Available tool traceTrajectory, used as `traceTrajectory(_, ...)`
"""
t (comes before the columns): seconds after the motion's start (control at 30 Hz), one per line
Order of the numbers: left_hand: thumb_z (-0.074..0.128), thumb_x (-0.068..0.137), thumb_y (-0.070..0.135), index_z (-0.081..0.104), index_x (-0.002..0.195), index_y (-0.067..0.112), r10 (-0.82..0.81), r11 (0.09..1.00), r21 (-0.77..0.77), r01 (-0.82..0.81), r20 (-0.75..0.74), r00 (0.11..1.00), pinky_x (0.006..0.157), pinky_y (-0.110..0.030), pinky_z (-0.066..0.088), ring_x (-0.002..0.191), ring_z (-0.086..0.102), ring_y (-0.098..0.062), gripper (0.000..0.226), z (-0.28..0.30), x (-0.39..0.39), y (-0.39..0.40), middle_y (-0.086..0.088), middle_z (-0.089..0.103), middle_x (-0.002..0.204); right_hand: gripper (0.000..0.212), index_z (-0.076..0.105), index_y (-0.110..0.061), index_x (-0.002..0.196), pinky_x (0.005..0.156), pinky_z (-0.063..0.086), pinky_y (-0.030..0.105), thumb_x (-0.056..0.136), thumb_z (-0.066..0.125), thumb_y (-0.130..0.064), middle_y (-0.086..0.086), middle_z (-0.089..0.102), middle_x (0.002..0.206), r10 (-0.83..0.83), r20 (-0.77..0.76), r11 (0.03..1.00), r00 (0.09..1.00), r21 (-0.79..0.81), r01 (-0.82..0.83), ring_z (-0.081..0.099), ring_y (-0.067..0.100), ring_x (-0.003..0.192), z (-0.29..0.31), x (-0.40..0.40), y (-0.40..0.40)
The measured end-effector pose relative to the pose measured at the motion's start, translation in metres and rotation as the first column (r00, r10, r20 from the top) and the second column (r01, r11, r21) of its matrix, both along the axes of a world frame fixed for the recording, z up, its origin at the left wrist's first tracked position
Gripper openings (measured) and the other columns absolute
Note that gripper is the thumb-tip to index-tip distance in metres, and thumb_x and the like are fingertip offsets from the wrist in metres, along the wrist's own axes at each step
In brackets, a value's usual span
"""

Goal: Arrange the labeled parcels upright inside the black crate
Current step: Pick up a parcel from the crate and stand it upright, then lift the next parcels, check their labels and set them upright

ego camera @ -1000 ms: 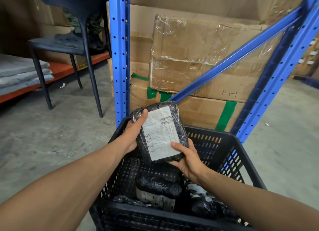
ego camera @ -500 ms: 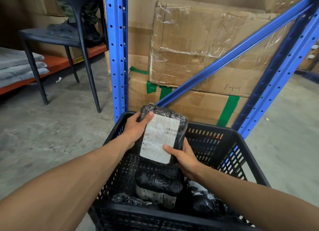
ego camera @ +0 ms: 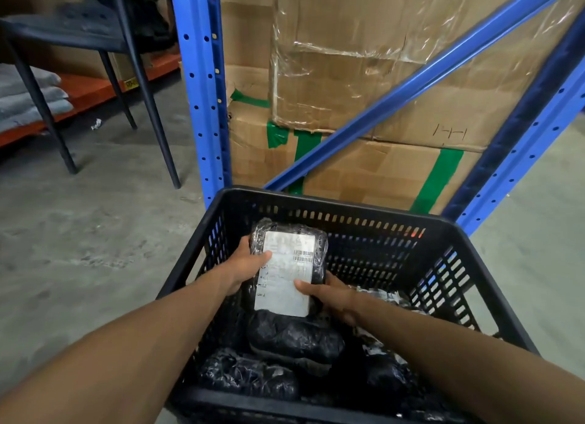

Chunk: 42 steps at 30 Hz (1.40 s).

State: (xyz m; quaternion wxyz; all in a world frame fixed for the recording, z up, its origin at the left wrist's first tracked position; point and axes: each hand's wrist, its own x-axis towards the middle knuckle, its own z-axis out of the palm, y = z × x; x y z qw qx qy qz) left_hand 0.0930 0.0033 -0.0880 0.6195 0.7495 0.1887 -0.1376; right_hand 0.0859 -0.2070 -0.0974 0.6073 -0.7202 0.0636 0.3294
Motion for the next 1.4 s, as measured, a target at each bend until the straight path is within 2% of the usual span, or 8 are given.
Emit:
traceTrajectory(0.4,0.055,0.100,0.029,0.016,0.159,0.029,-0.058,0.995,0.069,0.074,-0.205,0.977,0.119,-0.045,0.028,0.146,0.032,-0.029,0.071,-0.039,0.000,0.012,-0.005,0.031,0.162,0.075,0.048,-0.014,0.147,0.093,0.059,0.048,0.087,0.068,-0.055,0.012,0.052,0.150,0.220,-0.167,0.871,0.961,-0.411,-0.270,0.058,0.036,0.128,-0.007,0.012,0.005)
traceTrajectory(0.5,0.053,0.100,0.039,0.009,0.159,0.037,-0.082,0.997,-0.013,0.081,-0.256,0.963,0.119,-0.047,0.025,0.148,0.029,-0.029,0.073,-0.034,-0.006,0.012,-0.003,0.026,0.163,0.079,0.061,-0.007,0.130,0.082,0.061,0.040,0.090,0.045,-0.073,0.017,0.066,0.131,0.495,-0.132,0.598,0.859,-0.665,-0.447,0.071,0.029,0.097,0.004,0.005,0.005)
traceTrajectory(0.57,0.055,0.099,0.036,0.013,0.158,0.035,-0.062,0.996,-0.076,0.043,-0.260,0.964,0.116,-0.051,0.032,0.143,0.037,-0.032,0.072,-0.033,-0.007,0.013,-0.006,0.035,0.160,0.075,0.065,-0.008,0.085,0.063,0.055,0.030,0.086,0.041,-0.080,0.015,0.075,0.093,0.657,-0.188,0.372,0.730,-0.762,-0.531,0.065,0.020,0.062,0.017,-0.002,0.006)
traceTrajectory(0.67,0.059,0.098,0.029,0.019,0.157,0.030,-0.058,0.991,-0.135,0.024,-0.254,0.966,0.107,-0.051,0.044,0.134,0.049,-0.034,0.072,-0.033,-0.011,0.013,-0.010,0.047,0.152,0.078,0.061,-0.011,0.080,0.076,0.055,0.034,0.078,0.044,-0.087,0.011,0.073,0.093,0.799,-0.133,0.207,0.586,-0.855,-0.476,0.064,0.023,0.071,0.030,-0.018,0.008)
traceTrajectory(0.77,0.065,0.095,0.019,0.021,0.156,0.027,-0.085,0.982,-0.183,0.039,-0.247,0.965,0.104,-0.048,0.046,0.123,0.056,-0.030,0.075,-0.035,-0.012,0.015,-0.008,0.053,0.146,0.083,0.065,-0.008,0.097,0.079,0.053,0.038,0.078,0.045,-0.087,0.009,0.069,0.097,0.873,-0.045,0.238,0.485,-0.829,-0.505,0.065,0.029,0.086,0.040,-0.033,0.005)
traceTrajectory(1.0,0.063,0.096,0.021,0.012,0.158,0.029,-0.115,0.991,-0.102,0.091,-0.260,0.959,0.115,-0.047,0.034,0.143,0.038,-0.029,0.081,-0.027,-0.012,0.012,-0.003,0.036,0.159,0.086,0.045,-0.015,0.137,0.092,0.053,0.043,0.067,0.084,-0.050,0.015,0.067,0.127,0.978,-0.037,0.048,0.204,-0.916,-0.397,0.067,0.037,0.110,0.042,-0.062,-0.009)
traceTrajectory(1.17,0.064,0.095,0.017,0.024,0.156,0.027,-0.091,0.991,-0.119,0.062,-0.255,0.963,0.114,-0.050,0.037,0.137,0.046,-0.030,0.074,-0.026,-0.014,0.011,-0.006,0.046,0.153,0.056,0.056,-0.024,0.124,0.089,0.051,0.040,0.075,0.072,-0.047,0.009,0.072,0.113,0.956,0.093,0.191,0.279,-0.918,-0.347,0.069,0.033,0.102,0.052,-0.063,-0.014)
traceTrajectory(1.4,0.063,0.096,0.022,0.026,0.156,0.022,-0.078,0.989,-0.143,0.037,-0.292,0.953,0.105,-0.043,0.043,0.134,0.049,-0.030,0.071,-0.021,-0.016,0.006,-0.009,0.046,0.153,0.044,0.062,-0.032,0.108,0.078,0.053,0.034,0.069,0.069,-0.051,-0.009,0.071,0.088,0.945,0.224,0.295,0.238,-0.898,-0.326,0.064,0.017,0.079,0.078,-0.051,-0.033)
